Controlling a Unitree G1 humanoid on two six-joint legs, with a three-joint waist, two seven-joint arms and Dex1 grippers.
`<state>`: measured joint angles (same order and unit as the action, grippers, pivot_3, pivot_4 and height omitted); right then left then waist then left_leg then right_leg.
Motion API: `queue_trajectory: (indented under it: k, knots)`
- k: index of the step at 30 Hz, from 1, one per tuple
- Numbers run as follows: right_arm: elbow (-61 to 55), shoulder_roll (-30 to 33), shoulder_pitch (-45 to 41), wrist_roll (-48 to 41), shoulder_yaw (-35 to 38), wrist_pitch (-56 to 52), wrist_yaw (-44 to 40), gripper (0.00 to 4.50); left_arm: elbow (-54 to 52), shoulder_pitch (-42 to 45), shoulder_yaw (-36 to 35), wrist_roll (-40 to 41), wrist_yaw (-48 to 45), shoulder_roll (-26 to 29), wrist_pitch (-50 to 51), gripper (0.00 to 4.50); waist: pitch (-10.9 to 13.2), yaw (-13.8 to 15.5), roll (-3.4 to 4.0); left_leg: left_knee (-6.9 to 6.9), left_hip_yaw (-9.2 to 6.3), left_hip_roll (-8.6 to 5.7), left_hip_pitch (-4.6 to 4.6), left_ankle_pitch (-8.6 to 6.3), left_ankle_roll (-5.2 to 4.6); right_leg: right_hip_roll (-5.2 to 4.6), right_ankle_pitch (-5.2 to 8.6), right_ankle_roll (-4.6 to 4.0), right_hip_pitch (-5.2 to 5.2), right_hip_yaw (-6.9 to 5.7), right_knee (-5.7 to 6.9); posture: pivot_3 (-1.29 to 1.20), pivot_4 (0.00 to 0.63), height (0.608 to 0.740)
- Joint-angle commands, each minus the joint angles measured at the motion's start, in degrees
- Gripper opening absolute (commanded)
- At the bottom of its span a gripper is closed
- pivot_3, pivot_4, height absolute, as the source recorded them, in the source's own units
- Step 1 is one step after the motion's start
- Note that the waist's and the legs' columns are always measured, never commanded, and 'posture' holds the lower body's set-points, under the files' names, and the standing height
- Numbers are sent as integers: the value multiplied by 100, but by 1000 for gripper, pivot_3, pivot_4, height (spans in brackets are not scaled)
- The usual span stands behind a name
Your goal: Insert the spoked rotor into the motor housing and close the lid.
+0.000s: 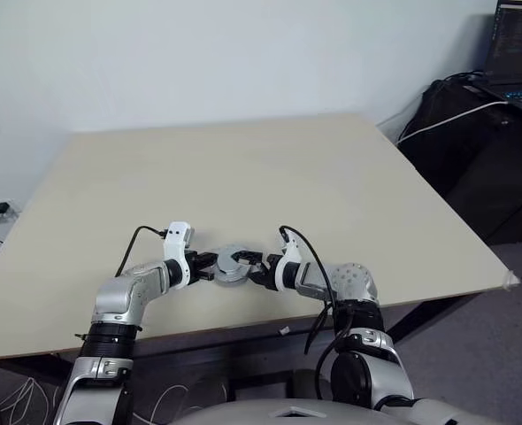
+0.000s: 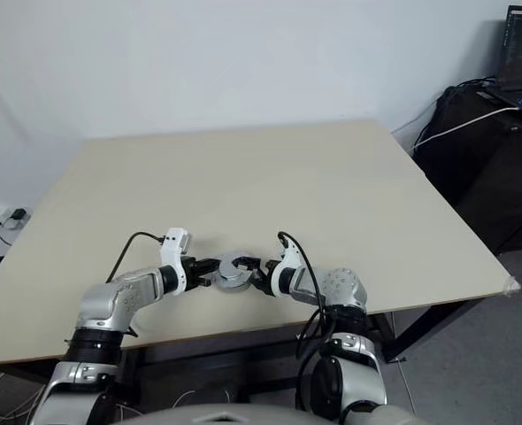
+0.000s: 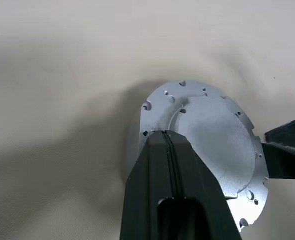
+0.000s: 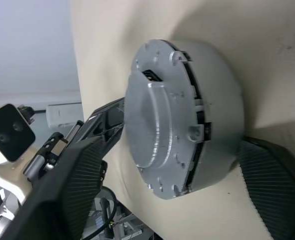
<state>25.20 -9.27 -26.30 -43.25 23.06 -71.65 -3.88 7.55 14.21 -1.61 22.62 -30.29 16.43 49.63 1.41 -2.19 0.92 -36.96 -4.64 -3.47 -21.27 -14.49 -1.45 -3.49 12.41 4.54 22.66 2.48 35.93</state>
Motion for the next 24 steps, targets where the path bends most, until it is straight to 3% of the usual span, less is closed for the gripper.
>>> queue_trajectory:
  k: [1,8,15,24]
  knots:
    - [-223,-537,-214,-437,54,-42,-149,3279,-85,-54,206,26,-69,-75,128,0,1,-9,1,0,0,0,-3,1,-2,0,-1,1,3,0,0,0,0,740]
    - [-715,-486,215,-637,235,-394,95,1239,-99,-84,158,38,-41,-85,112,0,2,29,3,6,-7,-4,-32,9,-23,-1,-16,-20,29,0,0,0,0,740]
    - [-1129,-460,570,-866,301,-694,407,1211,-90,-78,141,39,-39,-85,111,0,4,83,6,8,-9,-12,-35,-2,-31,-7,-11,-16,28,2,-8,0,0,740]
    - [-1316,-468,697,-764,-151,-553,417,1211,-60,-55,171,28,-49,-106,81,0,5,70,8,8,-8,-10,-34,-3,-32,-5,3,3,27,2,-8,0,0,740]
